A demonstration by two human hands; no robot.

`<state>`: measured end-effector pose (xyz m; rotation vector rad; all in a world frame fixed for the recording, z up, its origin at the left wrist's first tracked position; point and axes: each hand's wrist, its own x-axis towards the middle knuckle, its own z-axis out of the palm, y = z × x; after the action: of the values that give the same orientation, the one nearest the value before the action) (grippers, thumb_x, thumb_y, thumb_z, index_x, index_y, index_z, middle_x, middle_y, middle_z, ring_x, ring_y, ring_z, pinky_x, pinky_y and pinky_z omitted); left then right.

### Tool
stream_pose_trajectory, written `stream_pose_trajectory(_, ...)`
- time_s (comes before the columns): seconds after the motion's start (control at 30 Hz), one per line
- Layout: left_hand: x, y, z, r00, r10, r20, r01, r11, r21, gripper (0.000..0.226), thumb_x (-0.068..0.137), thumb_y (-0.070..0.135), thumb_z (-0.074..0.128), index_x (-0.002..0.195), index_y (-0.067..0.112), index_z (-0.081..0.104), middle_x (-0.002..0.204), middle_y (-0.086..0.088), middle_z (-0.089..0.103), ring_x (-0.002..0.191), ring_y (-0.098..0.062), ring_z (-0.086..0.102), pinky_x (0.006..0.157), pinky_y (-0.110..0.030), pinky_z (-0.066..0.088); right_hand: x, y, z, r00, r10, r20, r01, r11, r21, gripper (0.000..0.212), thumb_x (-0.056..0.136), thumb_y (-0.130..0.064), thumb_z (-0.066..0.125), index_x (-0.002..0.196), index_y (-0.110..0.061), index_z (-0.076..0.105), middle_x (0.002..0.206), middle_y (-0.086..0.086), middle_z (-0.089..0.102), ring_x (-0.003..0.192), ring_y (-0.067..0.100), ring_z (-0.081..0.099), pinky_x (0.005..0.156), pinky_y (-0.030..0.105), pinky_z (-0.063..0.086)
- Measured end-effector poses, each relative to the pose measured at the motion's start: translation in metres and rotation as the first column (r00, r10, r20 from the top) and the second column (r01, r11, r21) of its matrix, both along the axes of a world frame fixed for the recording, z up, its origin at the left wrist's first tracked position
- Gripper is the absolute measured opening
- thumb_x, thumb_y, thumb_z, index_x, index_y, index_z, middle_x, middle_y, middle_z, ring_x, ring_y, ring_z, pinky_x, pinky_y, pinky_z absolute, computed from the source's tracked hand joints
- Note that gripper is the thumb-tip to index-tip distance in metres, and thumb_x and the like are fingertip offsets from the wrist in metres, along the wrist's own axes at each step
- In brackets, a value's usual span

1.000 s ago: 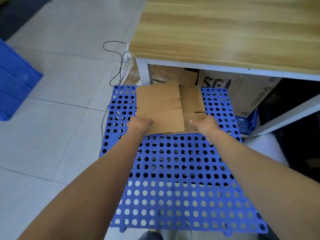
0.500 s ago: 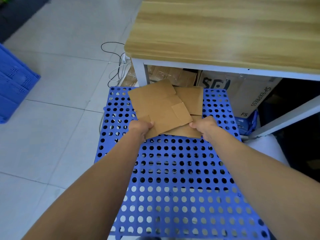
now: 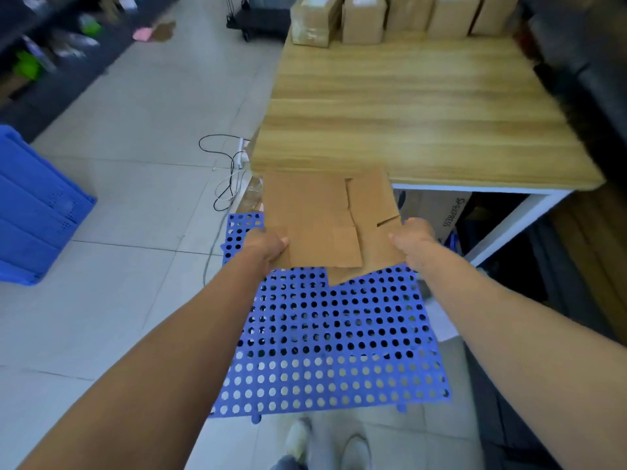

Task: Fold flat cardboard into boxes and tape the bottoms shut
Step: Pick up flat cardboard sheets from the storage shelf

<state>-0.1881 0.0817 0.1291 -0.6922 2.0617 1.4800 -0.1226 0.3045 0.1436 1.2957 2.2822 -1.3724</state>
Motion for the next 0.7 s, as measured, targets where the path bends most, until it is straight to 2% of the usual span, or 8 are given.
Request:
stream_pose_trajectory(0.07, 0.004, 0.002, 0.033, 0.996, -0.036, -0.084, 0.038, 0.999, 0.029, 0.055, 0.092, 0.006, 0.061, 0.141, 0.004, 0.036, 0.136, -0.015, 0.051, 0.116, -0.033, 0.056, 0.096, -0.043, 0.049, 0.015, 0.005, 0.038, 0.997, -0.028, -0.073, 0.031, 0.998, 0.046, 0.036, 0.097, -0.008, 0.048, 0.132, 0.001, 0.049, 0.128, 0.016, 0.056, 0.115, 0.032, 0.056, 0.098, 0.041, 0.047)
stream_pose_trajectory(0.23, 0.017, 0.018, 0.102, 0.956, -0.208, -0.207, 0.242, 0.958, 0.155, 0.055, 0.09, 0.009, 0.064, 0.139, 0.006, 0.04, 0.135, -0.009, 0.054, 0.115, -0.03, 0.058, 0.099, -0.049, 0.048, 0.071, 0.01, 0.117, 0.943, -0.189, -0.275, 0.217, 0.973, 0.076, 0.028, 0.094, -0.013, 0.05, 0.111, 0.005, 0.061, 0.119, 0.021, 0.063, 0.112, 0.035, 0.058, 0.095, 0.046, 0.048)
stream_pose_trajectory(0.3, 0.024, 0.029, 0.122, 0.921, -0.294, -0.254, 0.346, 0.919, 0.19, 0.058, 0.088, 0.011, 0.066, 0.14, 0.006, 0.041, 0.137, -0.009, 0.053, 0.117, -0.03, 0.057, 0.1, -0.05, 0.047, 0.103, 0.009, 0.143, 0.919, -0.247, -0.308, 0.294, 0.949, 0.115, 0.028, 0.095, -0.013, 0.047, 0.115, 0.001, 0.062, 0.119, 0.019, 0.062, 0.111, 0.033, 0.058, 0.091, 0.043, 0.048)
stream_pose_trajectory(0.4, 0.051, 0.045, 0.15, 0.852, -0.416, -0.319, 0.498, 0.832, 0.245, 0.045, 0.091, 0.005, 0.06, 0.134, 0.005, 0.047, 0.132, -0.006, 0.057, 0.116, -0.027, 0.057, 0.101, -0.046, 0.046, 0.158, 0.004, 0.172, 0.847, -0.383, -0.368, 0.449, 0.887, 0.109, 0.029, 0.096, -0.011, 0.047, 0.122, -0.003, 0.057, 0.123, 0.015, 0.059, 0.113, 0.03, 0.055, 0.091, 0.039, 0.047)
stream_pose_trajectory(0.57, 0.118, 0.079, 0.177, 0.677, -0.631, -0.379, 0.729, 0.645, 0.228, 0.038, 0.092, 0.007, 0.059, 0.129, 0.008, 0.05, 0.124, -0.008, 0.061, 0.113, -0.027, 0.058, 0.1, -0.045, 0.046, 0.262, -0.012, 0.2, 0.69, -0.575, -0.44, 0.665, 0.743, 0.072, 0.022, 0.096, -0.005, 0.045, 0.115, -0.005, 0.056, 0.117, 0.015, 0.059, 0.099, 0.026, 0.055, 0.086, 0.037, 0.048)
stream_pose_trajectory(0.7, 0.2, 0.119, 0.188, 0.518, -0.76, -0.393, 0.855, 0.466, 0.225, 0.033, 0.094, 0.007, 0.057, 0.126, 0.01, 0.052, 0.124, -0.008, 0.062, 0.108, -0.026, 0.059, 0.095, -0.045, 0.048, 0.369, -0.019, 0.217, 0.553, -0.692, -0.464, 0.802, 0.593, 0.073, 0.023, 0.093, -0.004, 0.044, 0.112, -0.001, 0.057, 0.114, 0.018, 0.06, 0.099, 0.031, 0.058, 0.091, 0.048, 0.052)
